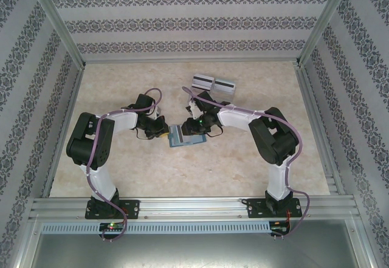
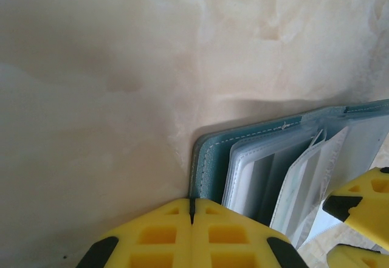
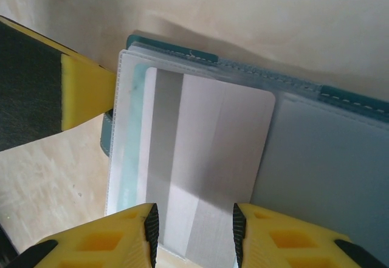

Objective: Put the credit cards into the card holder

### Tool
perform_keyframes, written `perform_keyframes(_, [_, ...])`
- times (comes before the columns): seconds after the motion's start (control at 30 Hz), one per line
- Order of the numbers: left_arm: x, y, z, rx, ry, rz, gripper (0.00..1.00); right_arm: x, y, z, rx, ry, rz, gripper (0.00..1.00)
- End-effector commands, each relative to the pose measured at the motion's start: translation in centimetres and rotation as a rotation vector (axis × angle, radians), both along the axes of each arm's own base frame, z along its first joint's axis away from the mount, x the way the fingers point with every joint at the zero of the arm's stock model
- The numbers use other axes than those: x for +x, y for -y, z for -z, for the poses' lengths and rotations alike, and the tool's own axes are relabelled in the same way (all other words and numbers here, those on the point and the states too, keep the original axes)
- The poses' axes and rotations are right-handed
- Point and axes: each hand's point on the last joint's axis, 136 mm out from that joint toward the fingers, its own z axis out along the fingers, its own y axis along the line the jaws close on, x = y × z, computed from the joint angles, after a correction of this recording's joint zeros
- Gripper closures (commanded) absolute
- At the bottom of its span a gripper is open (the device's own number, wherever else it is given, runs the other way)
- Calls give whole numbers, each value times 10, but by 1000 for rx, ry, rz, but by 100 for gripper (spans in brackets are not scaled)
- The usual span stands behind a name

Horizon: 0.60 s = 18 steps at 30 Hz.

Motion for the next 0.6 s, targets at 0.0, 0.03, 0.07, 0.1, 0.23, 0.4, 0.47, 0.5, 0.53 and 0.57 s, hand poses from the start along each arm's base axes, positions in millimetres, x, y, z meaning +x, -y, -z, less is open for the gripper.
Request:
perform_keyframes(0.0, [-2, 11, 9, -11, -2, 28, 96, -2, 5, 11, -70, 7, -14, 60])
perform_keyframes(0.03, [-3, 10, 9, -11, -3, 28, 96, -2, 7, 11, -78, 10, -10, 60])
perform_keyframes(0.07, [-3, 10, 9, -11, -2, 28, 96, -1, 8, 10, -82, 18, -5, 60])
perform_keyframes(0.1, [-3, 11, 9, -11, -2, 29, 96, 0, 9, 9, -82, 22, -2, 60])
perform_keyframes(0.23, [-1, 11, 9, -14, 1, 26, 96, 1, 7, 8, -82, 26, -5, 60])
perform_keyframes(0.4, [-2, 12, 9, -19, 0, 24, 96, 0, -6, 10, -69, 15, -23, 60])
perform_keyframes(0.47, [-2, 12, 9, -19, -1, 24, 96, -1, -9, 12, -65, 5, -29, 59])
perform_keyframes(0.5, [-3, 11, 10, -17, -1, 25, 96, -2, -11, 13, -63, -1, -33, 60])
perform_keyframes(0.53, [-4, 12, 10, -16, -4, 26, 96, -4, -11, 16, -66, -7, -36, 59])
perform_keyframes(0.57, [-4, 12, 10, -16, -4, 26, 97, -4, -11, 16, -68, -7, -34, 59])
